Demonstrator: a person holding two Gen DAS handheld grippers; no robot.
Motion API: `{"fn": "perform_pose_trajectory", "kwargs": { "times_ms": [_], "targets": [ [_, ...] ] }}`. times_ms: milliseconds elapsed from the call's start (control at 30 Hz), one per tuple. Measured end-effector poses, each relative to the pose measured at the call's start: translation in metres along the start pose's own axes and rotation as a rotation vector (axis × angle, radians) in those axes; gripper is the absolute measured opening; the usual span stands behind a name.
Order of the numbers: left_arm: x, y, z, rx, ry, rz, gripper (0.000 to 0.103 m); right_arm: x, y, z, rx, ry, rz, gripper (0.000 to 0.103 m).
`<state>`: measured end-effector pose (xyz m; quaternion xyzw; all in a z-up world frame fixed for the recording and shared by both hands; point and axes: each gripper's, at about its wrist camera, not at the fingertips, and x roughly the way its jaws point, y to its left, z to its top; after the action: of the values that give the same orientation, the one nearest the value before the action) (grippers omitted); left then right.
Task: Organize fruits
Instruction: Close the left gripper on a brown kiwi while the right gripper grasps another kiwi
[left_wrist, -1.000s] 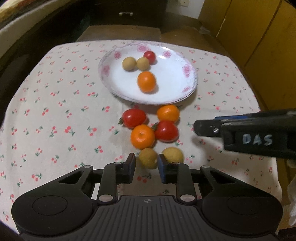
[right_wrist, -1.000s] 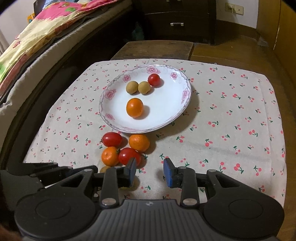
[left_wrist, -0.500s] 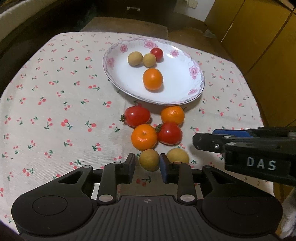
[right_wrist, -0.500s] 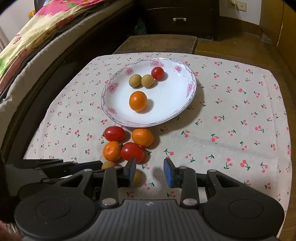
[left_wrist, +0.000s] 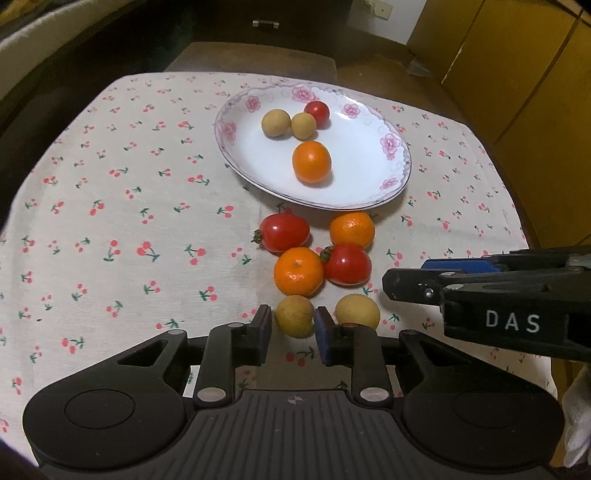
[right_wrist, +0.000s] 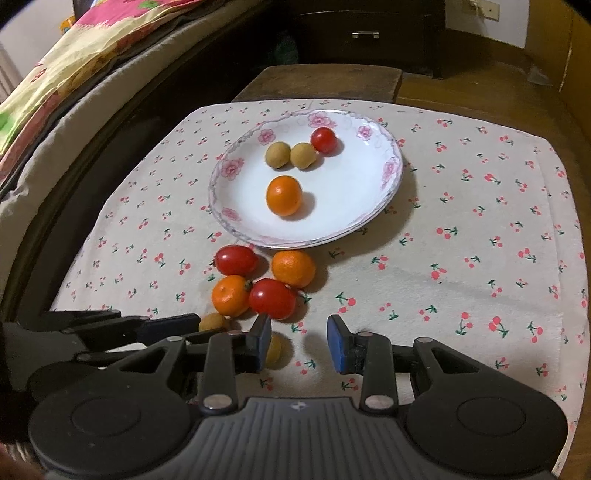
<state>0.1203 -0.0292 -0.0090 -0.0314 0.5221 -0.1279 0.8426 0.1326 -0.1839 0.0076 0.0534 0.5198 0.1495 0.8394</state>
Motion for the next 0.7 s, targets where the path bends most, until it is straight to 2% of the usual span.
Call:
{"fn": "perform_pose_trajectory", "kwargs": {
  "times_ms": [300,533,700],
  "targets": [
    [-0.009,0.017,-0.001,-0.032,-0.005,-0.011,0.031,0.017,0.017,-0.003,-0.047,0.042,0.012,0.036],
    [-0.008,0.029,0.002,-0.093,-0.009,-0.022,0.047,0.022,0.012,0.000,-0.010,0.049,0.046,0.036],
    [-0.014,0.032,0.004,-0.100,-0.023,-0.023,0.050,0.024,0.012,0.001,-0.006,0.054,0.060,0.036]
  ]
}}
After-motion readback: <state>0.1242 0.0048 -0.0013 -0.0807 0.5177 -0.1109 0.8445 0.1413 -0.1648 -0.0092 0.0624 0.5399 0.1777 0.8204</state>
